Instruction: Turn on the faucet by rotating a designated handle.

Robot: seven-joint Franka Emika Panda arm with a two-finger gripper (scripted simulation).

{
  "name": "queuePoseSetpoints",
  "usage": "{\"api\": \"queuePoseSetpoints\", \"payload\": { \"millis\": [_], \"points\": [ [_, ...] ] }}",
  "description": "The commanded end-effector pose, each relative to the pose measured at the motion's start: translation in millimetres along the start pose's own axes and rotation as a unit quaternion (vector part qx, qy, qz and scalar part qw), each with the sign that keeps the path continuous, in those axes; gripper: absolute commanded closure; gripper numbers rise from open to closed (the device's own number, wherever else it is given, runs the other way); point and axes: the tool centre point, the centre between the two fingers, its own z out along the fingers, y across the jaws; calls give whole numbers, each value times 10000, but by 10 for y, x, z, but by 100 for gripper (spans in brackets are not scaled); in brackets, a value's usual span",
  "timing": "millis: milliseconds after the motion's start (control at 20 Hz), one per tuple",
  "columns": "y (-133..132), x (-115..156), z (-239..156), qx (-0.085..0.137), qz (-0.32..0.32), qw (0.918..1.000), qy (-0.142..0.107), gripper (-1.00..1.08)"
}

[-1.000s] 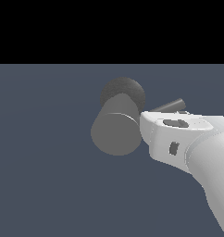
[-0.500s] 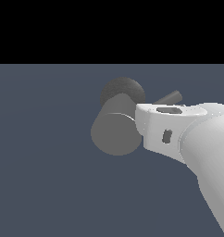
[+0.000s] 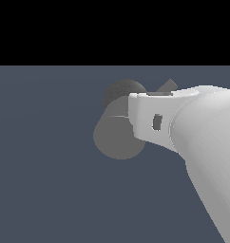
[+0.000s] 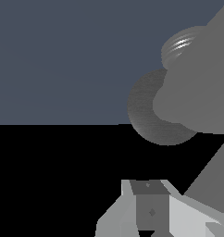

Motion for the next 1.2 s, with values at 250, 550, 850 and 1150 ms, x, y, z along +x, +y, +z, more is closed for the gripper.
{"api": "queuePoseSetpoints", "payload": {
  "millis": [250, 550, 850, 1150],
  "points": [
    [114, -103, 12, 4, -5, 10000, -55, 108],
    [320, -262, 11, -44, -12, 9999, -144, 108],
    [520, -416, 6, -91, -19, 9997, -230, 108],
    [713, -565, -3, -136, -26, 9994, -315, 108]
  ]
}}
